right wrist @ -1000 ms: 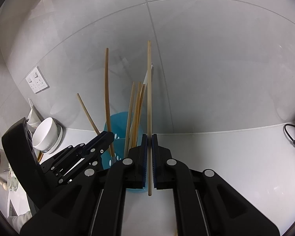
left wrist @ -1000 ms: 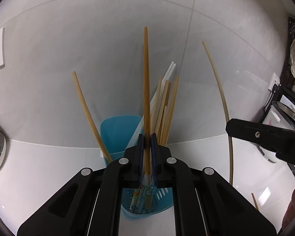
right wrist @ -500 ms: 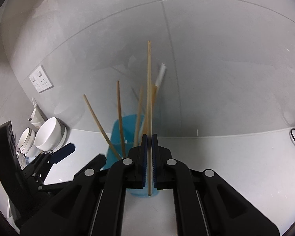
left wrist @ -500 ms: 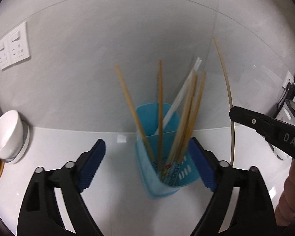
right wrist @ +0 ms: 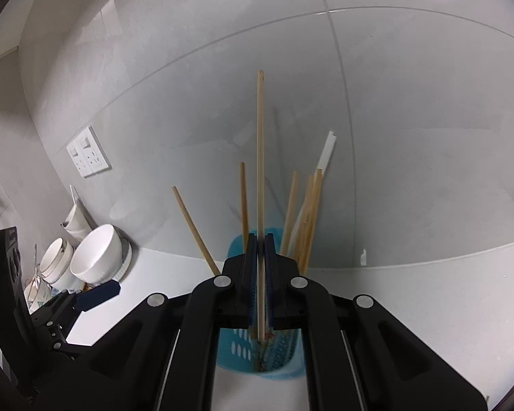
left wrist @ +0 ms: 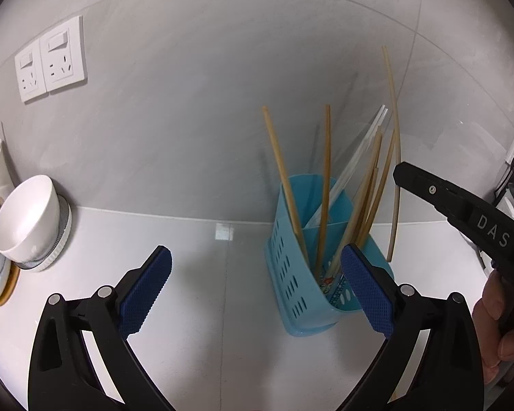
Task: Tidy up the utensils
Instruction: 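Lower the pale chopstick into the holder and open the right tool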
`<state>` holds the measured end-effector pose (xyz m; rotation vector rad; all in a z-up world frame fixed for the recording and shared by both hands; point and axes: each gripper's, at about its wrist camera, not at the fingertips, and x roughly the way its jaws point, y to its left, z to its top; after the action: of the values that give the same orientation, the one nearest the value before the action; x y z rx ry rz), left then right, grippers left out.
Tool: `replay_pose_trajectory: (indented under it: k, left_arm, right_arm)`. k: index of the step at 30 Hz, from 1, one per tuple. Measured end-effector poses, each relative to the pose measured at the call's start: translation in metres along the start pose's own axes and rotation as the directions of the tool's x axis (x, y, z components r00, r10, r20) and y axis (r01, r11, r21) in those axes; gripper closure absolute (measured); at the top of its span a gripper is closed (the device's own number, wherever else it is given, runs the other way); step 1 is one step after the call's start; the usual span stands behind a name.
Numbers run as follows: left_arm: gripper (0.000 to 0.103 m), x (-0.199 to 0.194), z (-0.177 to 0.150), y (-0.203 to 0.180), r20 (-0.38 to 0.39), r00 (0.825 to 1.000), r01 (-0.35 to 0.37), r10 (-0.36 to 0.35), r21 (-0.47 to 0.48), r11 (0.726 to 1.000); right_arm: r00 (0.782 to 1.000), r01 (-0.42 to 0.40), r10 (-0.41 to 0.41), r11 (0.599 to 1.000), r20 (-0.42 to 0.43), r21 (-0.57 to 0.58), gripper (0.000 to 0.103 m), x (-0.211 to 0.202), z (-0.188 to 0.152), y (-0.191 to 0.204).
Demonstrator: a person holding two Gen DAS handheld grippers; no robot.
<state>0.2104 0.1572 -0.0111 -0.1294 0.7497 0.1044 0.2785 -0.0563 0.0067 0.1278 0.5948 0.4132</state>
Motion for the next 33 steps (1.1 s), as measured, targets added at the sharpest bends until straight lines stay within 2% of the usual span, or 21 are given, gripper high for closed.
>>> replay_pose_trajectory:
  k: [3,9,25,26,27,30,33]
  left_arm:
    - [0.006,0.003,-0.001,0.005,-0.012,1.000,0.016,-0.016,-0.011,1.000]
    - [0.006,0.006,-0.006,0.014,-0.026,1.000,0.004,-0.005,-0.019,1.000]
    - [0.006,0.005,-0.007,0.021,-0.026,0.999,-0.021,0.020,-0.034,0.999]
    - [0.006,0.005,-0.007,0.021,-0.025,0.999,-0.022,0.021,-0.034,0.999]
    - [0.006,0.003,-0.007,0.021,-0.021,0.999,-0.025,0.024,-0.036,0.999]
    - [0.006,-0.001,-0.007,0.022,-0.015,1.000,-0.024,0.024,-0.046,0.999]
    - [0.006,-0.005,-0.008,0.023,-0.013,1.000,-0.025,0.025,-0.053,0.998]
  right_arm:
    - [1.000,-0.008,0.008,1.000,0.012,-0.004,0.099,0.005,-0.005,0.001]
    - [1.000,-0.015,0.015,1.000,0.022,-0.001,0.099,0.016,-0.017,-0.001]
    - [0.998,0.014,-0.015,1.000,-0.066,-0.016,0.096,0.032,-0.031,0.001]
    - [0.997,0.021,-0.023,1.000,-0.071,-0.020,0.093,0.031,-0.031,0.001]
    - [0.996,0.028,-0.030,0.999,-0.081,-0.027,0.082,0.030,-0.031,0.002]
    - [0.995,0.045,-0.049,0.998,-0.085,-0.040,0.064,0.023,-0.030,0.004]
    - [0.993,0.061,-0.065,0.997,-0.095,-0.039,0.051,0.016,-0.028,0.002]
